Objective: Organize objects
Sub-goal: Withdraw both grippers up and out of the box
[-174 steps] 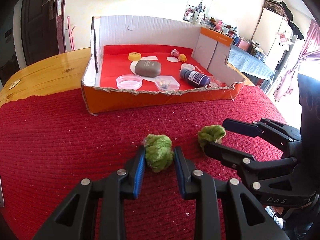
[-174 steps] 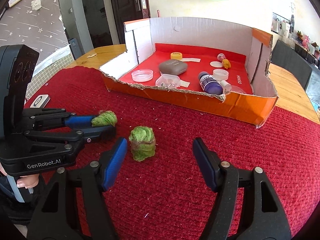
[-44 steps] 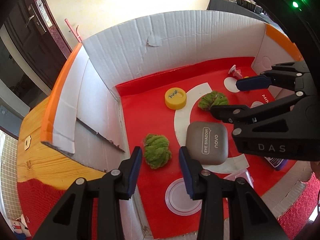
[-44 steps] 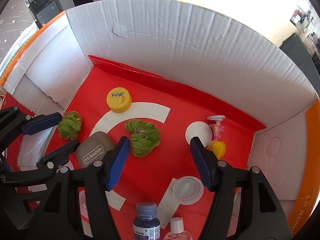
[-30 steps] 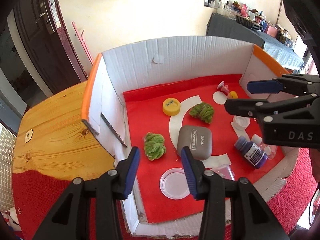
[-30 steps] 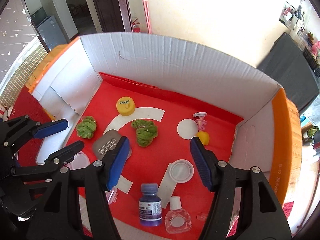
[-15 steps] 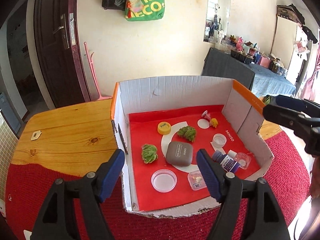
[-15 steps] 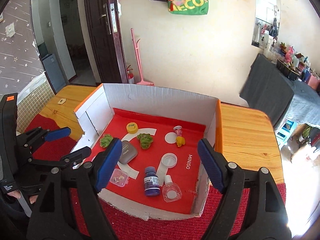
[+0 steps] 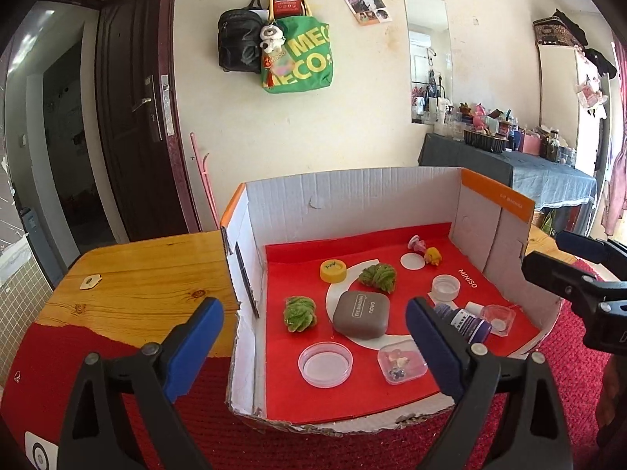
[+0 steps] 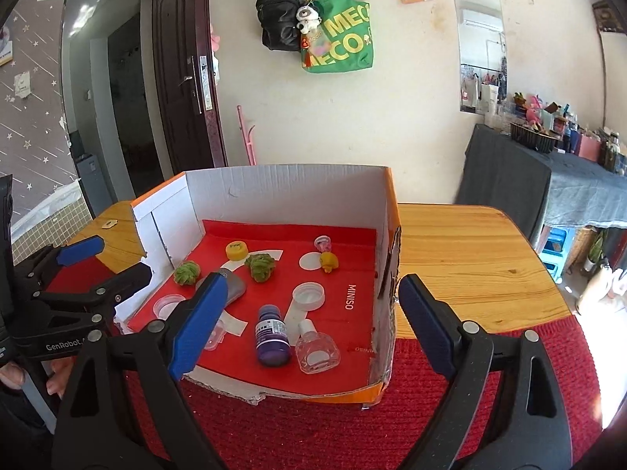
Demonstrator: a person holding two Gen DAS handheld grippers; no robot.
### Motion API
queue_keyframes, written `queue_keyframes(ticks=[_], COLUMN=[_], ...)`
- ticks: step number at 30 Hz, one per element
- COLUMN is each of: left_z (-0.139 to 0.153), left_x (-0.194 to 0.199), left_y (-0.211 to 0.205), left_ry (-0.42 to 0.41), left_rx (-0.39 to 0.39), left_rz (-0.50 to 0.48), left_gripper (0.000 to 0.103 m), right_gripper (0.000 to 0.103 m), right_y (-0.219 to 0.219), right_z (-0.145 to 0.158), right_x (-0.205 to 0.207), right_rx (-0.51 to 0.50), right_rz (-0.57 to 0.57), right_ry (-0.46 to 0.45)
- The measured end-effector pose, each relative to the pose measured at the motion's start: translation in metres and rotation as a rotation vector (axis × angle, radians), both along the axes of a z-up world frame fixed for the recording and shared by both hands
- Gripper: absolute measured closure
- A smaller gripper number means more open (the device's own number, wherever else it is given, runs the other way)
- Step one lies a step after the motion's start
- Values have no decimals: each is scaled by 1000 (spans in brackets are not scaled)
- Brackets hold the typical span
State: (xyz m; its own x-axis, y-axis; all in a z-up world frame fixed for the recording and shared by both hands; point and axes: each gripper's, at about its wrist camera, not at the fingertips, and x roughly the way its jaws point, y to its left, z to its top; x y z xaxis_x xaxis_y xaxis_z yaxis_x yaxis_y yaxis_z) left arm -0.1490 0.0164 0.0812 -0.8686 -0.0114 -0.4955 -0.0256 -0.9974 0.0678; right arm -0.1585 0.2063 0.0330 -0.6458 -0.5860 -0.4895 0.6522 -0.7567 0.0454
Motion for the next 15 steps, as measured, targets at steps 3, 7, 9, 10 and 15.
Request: queue_keyframes(ticks=[3, 7, 9, 10, 15], left_z=[-10, -18, -20, -21, -24], left_x=[-6, -12, -13, -13, -15], left_y=[-2, -9, -13, -14, -19], left_ry=[-20, -45, -52, -55, -69], left_rx=[13, 41, 55, 64, 91], left_rz=[2, 34, 40, 37, 38], left_gripper=[7, 7, 7, 7, 7], right_gripper=[13, 13, 13, 13, 10], right_y=[-4, -15, -20, -23, -24], right_z=[-10, -26, -33, -36, -37], right_x=[-2, -7, -10, -12, -8], right_rx=[16, 47, 75, 99, 102], right_rz=[-7, -8, -23, -37, -34], right_ry=[29, 21, 5, 0, 6])
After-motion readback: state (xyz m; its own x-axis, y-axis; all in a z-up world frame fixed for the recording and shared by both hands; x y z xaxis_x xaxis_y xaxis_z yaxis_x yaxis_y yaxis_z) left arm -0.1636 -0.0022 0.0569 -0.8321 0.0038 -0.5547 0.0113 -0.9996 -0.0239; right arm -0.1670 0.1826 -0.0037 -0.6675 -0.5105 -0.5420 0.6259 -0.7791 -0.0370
